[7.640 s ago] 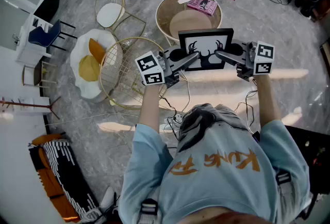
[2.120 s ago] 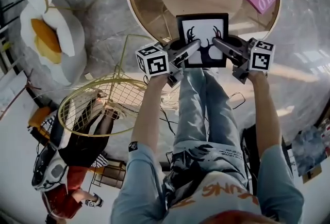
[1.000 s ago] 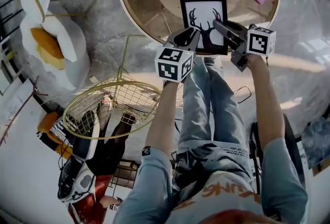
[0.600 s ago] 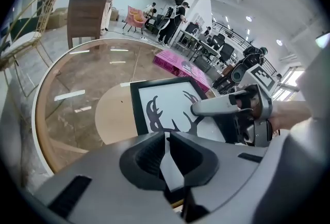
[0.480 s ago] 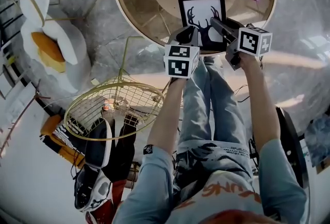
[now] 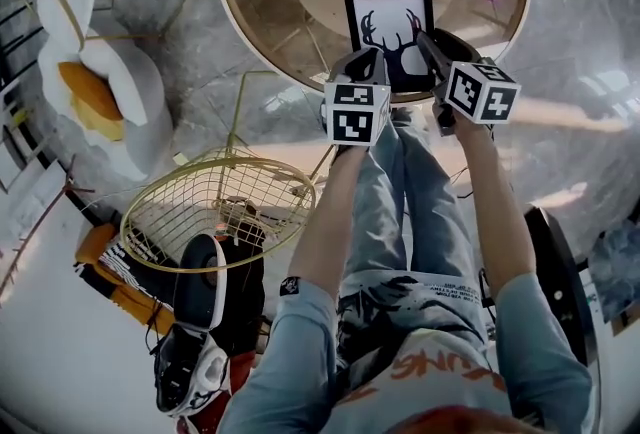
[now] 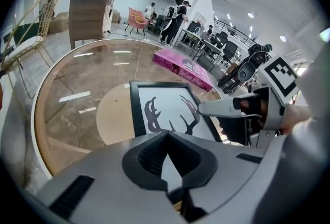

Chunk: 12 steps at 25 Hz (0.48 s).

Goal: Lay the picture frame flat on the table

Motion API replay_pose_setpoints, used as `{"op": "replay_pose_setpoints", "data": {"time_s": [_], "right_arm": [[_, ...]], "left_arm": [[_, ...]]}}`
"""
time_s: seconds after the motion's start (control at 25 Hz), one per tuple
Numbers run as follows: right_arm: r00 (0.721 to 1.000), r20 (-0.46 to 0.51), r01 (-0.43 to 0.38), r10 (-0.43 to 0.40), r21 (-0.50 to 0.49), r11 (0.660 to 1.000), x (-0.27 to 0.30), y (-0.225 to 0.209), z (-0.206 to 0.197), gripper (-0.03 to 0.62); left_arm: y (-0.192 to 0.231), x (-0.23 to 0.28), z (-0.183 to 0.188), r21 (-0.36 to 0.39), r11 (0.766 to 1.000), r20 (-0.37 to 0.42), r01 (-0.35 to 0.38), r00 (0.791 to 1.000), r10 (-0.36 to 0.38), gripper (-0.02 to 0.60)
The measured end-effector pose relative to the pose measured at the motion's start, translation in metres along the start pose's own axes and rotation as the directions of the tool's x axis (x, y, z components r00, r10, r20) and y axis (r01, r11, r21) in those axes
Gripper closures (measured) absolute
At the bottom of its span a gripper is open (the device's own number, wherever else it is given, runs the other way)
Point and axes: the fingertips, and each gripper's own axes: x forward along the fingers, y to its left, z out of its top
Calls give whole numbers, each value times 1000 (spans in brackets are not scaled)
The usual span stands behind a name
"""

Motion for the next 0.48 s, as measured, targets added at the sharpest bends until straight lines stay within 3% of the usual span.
{"op": "replay_pose_setpoints", "data": {"time_s": [0.16,0.32,0.48], "right_arm": [[998,40,47,-46,-26,999,-10,-5,2,487],[994,80,90,-78,-162,983,-19,7,5,588],[998,36,67,-60,-288,955,-10,33,-12,595]], "left_arm": [[-2,1,-2,-2,1000,-4,-12,1000,12,561],[-3,1,-1,-2,1000,-3,-25,1000,25,561],[-3,1,-1,-28,999,-20,-32,999,31,560]]}}
